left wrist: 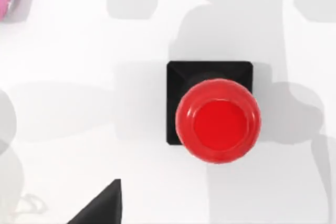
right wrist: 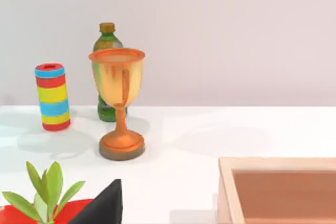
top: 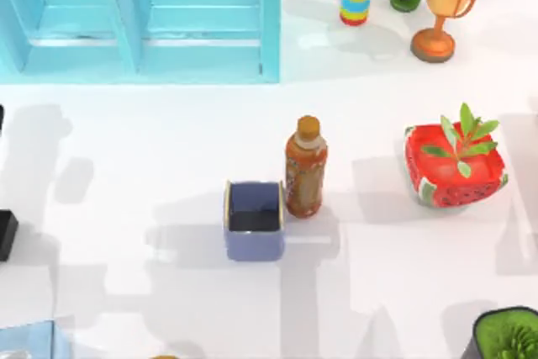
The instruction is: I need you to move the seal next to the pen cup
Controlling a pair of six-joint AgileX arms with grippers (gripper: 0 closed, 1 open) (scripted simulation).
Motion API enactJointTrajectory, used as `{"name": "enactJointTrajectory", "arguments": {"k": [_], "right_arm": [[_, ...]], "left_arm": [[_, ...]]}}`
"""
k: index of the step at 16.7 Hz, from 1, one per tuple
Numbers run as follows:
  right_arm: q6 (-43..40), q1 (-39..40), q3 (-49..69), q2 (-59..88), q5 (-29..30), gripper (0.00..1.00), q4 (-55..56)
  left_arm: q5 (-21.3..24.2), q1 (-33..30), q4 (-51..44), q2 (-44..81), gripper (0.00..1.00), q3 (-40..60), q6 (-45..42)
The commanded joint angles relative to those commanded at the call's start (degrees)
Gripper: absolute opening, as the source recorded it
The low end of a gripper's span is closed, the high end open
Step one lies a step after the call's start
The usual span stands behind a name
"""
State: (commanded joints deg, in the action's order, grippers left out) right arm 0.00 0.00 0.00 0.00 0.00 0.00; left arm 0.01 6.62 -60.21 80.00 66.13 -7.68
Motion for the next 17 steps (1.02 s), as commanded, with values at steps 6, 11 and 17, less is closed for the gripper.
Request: {"name": "enactJointTrajectory", "arguments": {"k": [6, 11, 17], "right_arm": [[0.0, 0.0, 0.0, 0.0, 0.0, 1.0, 0.0], [0.0, 0.0, 0.0, 0.0, 0.0, 1.0, 0.0], [0.0, 0.0, 0.0, 0.0, 0.0, 1.0, 0.0]], "left_arm": [[0.0, 1.3, -11.7, 15.5, 1.0, 12.8, -1.5], [0.0, 1.4, -12.9, 17.1, 1.0, 14.1, -1.6], [0.0, 1.3, -8.6, 18.0, 1.0, 10.3, -1.5]]}}
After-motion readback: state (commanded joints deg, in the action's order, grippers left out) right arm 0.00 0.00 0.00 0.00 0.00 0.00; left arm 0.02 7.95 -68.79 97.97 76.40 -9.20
